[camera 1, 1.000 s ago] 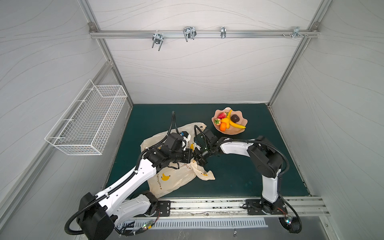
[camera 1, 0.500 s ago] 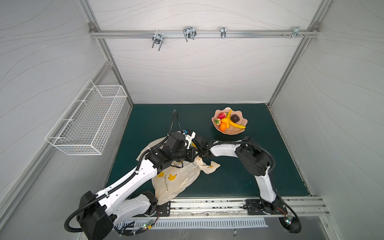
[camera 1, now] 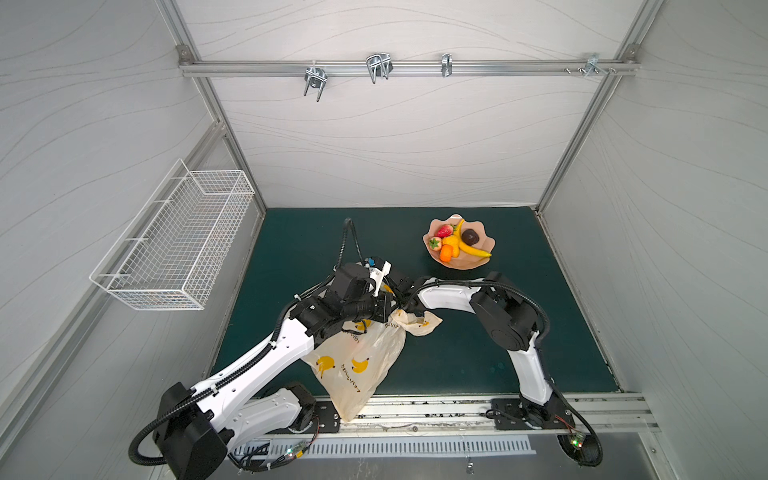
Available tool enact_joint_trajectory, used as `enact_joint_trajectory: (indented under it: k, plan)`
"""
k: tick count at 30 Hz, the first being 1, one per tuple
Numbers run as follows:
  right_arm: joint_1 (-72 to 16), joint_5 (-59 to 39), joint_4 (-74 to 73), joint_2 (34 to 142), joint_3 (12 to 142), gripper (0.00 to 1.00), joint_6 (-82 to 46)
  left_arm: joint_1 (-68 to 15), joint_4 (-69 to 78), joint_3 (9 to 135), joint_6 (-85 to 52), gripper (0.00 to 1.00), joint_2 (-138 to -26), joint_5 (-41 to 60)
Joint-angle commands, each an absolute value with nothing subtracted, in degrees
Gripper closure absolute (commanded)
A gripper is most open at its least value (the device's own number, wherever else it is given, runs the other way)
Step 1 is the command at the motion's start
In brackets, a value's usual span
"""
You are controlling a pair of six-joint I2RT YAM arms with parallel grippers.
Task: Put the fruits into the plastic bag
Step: 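Lower the strawberry deep into the bag next to the banana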
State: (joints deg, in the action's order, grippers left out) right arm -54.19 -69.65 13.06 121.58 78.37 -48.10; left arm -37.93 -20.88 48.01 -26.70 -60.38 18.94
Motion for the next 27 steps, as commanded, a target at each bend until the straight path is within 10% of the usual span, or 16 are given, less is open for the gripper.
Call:
enact_joint_trajectory:
  k: [1,11,27]
  plan:
    - [-52.99,-69.63,15.26,120.48,77.81,0.21,-46.27,-38.14,-18.46,49.31,-26.19,1.00,-60.03,18.99]
    - [-48.71,-65.20,-1.67,117.35,72.91,0.03,-57.72,-38.09,-18.81,53.38,-23.58,1.00,-64.44,19.33]
    - [-40.56,-43.77,-12.36,109.48,62.27,0.01,-67.68,-38.06,-27.87,66.72,-11.85,1.00,-76.04,16.77]
